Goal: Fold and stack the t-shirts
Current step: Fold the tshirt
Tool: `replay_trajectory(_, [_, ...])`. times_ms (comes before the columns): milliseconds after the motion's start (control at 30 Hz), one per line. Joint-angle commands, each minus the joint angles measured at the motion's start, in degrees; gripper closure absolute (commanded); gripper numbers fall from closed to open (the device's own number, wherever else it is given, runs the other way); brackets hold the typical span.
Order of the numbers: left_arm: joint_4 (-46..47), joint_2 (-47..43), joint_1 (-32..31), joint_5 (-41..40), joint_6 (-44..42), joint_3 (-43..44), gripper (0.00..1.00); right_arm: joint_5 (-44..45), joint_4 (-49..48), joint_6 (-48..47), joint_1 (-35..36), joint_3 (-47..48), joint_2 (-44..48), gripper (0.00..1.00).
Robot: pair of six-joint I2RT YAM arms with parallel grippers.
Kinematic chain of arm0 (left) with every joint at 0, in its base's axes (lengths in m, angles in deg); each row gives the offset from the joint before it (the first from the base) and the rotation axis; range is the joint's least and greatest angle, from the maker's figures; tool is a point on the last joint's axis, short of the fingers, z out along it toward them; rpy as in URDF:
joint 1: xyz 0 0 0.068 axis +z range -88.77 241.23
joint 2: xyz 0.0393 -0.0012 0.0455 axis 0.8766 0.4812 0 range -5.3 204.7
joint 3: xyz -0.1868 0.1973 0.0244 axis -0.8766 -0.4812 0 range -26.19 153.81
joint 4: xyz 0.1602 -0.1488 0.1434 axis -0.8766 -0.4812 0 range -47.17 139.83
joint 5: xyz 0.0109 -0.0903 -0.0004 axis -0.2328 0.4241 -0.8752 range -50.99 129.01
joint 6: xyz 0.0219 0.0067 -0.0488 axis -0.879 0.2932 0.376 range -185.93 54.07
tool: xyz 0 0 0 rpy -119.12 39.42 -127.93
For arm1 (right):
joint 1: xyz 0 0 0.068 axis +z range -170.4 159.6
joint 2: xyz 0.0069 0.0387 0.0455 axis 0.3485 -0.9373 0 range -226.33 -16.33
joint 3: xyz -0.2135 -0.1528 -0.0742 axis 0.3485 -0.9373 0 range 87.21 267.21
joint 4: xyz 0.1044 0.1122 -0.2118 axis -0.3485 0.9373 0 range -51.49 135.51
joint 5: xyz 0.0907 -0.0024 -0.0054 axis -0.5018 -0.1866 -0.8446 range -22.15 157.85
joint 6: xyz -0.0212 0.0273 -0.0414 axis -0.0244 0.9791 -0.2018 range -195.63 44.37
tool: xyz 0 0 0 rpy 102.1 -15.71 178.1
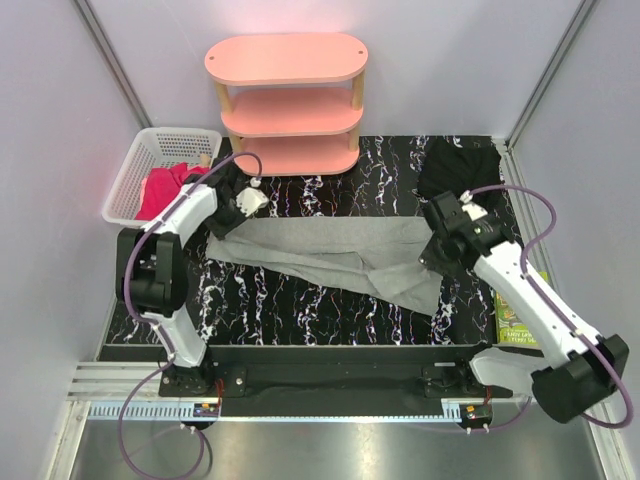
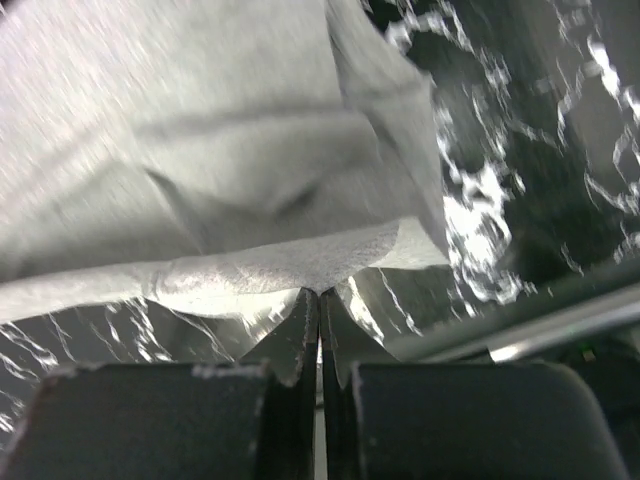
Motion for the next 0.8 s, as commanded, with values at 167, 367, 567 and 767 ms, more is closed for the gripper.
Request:
replay_trajectory(167, [0.88,3.75,0.60,-4.60,-2.25,3.87,0.97,-8.00,-16.80,-11.42,-7.84,9.64,-17.67,1.00])
replay_trajectory(367, [1.41,8.05,0.87,-5.39,-1.81,8.17,0.97,-7.40,-18.56,-13.79,-9.07,15.88,-25.94,1.00])
replay_trajectory(567, [3.17,13.51,0.96,-8.99,-0.67,10.46,0.61,-7.92,-20.76,-15.46,-14.16,18.96,-33.85,0.95])
replay_trajectory(767, [5.01,9.05,0.96,-10.58,0.47,8.09,0.17,-10.47,-20.94,-17.57,-14.79,23.62,-41.16,0.31])
